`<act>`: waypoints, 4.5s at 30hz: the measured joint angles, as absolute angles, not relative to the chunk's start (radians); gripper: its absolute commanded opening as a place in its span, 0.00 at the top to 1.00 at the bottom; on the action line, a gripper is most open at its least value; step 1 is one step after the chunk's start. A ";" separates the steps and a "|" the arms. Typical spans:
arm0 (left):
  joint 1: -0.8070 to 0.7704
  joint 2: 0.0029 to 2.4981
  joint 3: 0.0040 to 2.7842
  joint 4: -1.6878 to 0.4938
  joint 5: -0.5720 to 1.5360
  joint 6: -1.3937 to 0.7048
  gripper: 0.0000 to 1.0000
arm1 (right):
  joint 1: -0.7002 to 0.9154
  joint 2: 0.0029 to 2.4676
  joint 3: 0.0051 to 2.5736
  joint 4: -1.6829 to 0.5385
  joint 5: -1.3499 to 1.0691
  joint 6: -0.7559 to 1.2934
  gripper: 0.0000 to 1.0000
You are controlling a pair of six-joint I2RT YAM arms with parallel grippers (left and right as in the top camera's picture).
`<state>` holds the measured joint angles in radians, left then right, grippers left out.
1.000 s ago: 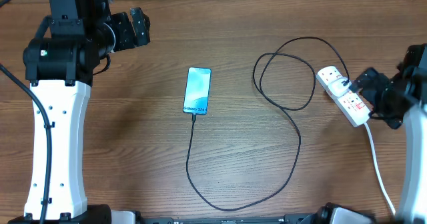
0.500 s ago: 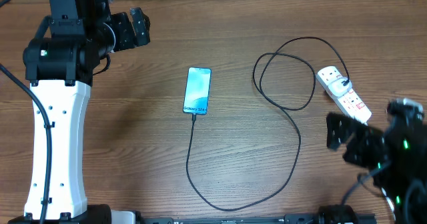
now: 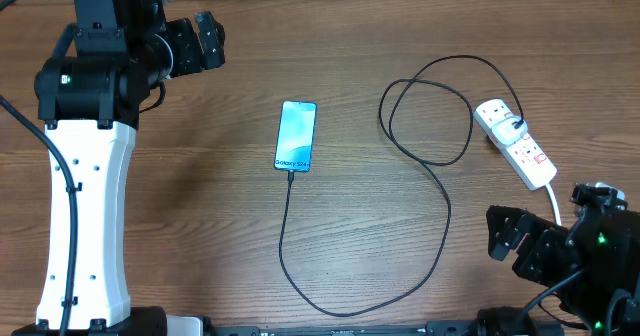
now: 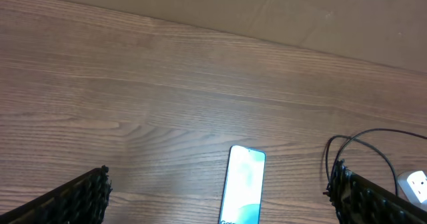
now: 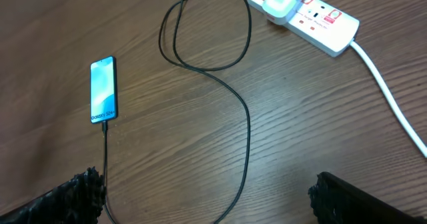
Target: Plug charger to phone and switch on socket
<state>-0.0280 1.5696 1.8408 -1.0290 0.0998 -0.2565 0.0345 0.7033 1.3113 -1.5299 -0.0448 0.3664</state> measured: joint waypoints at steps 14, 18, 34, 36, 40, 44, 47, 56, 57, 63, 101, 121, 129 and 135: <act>-0.028 1.570 1.841 -1.029 0.100 -0.257 0.00 | 0.043 0.667 1.160 -1.356 -0.046 0.338 0.00; -0.028 1.570 1.841 -1.029 0.100 -0.257 0.00 | 0.044 0.572 1.040 -1.197 -0.070 0.278 0.00; -0.028 1.570 1.841 -1.029 0.100 -0.257 0.00 | 0.061 0.159 0.519 -0.704 -0.108 0.122 0.00; -0.028 1.570 1.841 -1.029 0.100 -0.257 0.00 | 0.061 0.119 0.459 -0.638 -0.110 0.105 0.00; -0.028 1.570 1.841 -1.029 0.100 -0.257 0.00 | 0.061 0.059 0.356 -0.512 -0.120 0.077 0.00; -0.028 1.570 1.841 -1.030 0.100 -0.257 0.00 | 0.061 0.037 0.266 -0.363 -0.140 0.022 0.00; -0.028 1.570 1.841 -1.029 0.100 -0.257 0.00 | 0.062 0.035 0.201 -0.260 -0.152 -0.002 0.00; -0.028 1.570 1.841 -1.029 0.100 -0.257 0.00 | 0.062 0.014 0.029 0.042 -0.153 -0.028 0.00; -0.028 1.570 1.841 -1.029 0.100 -0.257 0.00 | 0.062 0.014 0.020 0.044 -0.153 -0.031 0.00; -0.028 1.570 1.841 -1.029 0.100 -0.257 0.00 | 0.061 0.013 0.019 0.032 -0.149 -0.050 0.00; -0.028 1.570 1.841 -1.029 0.100 -0.257 0.00 | 0.060 0.013 0.019 -0.080 -0.119 -0.053 0.00; -0.028 1.570 1.841 -1.029 0.100 -0.257 0.00 | 0.060 0.013 0.019 -0.080 -0.119 -0.053 0.00; -0.028 1.570 1.841 -1.036 0.084 -0.254 0.00 | 0.060 0.013 0.019 -0.079 -0.119 -0.053 0.00; -0.028 1.554 1.830 -1.124 -0.062 -0.233 0.00 | 0.060 0.013 0.019 -0.080 -0.119 -0.053 0.00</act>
<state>-0.0280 1.5536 1.8301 -1.1236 -0.0624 -0.2329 0.0605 0.0128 0.0185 -0.0795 -0.1188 -0.0528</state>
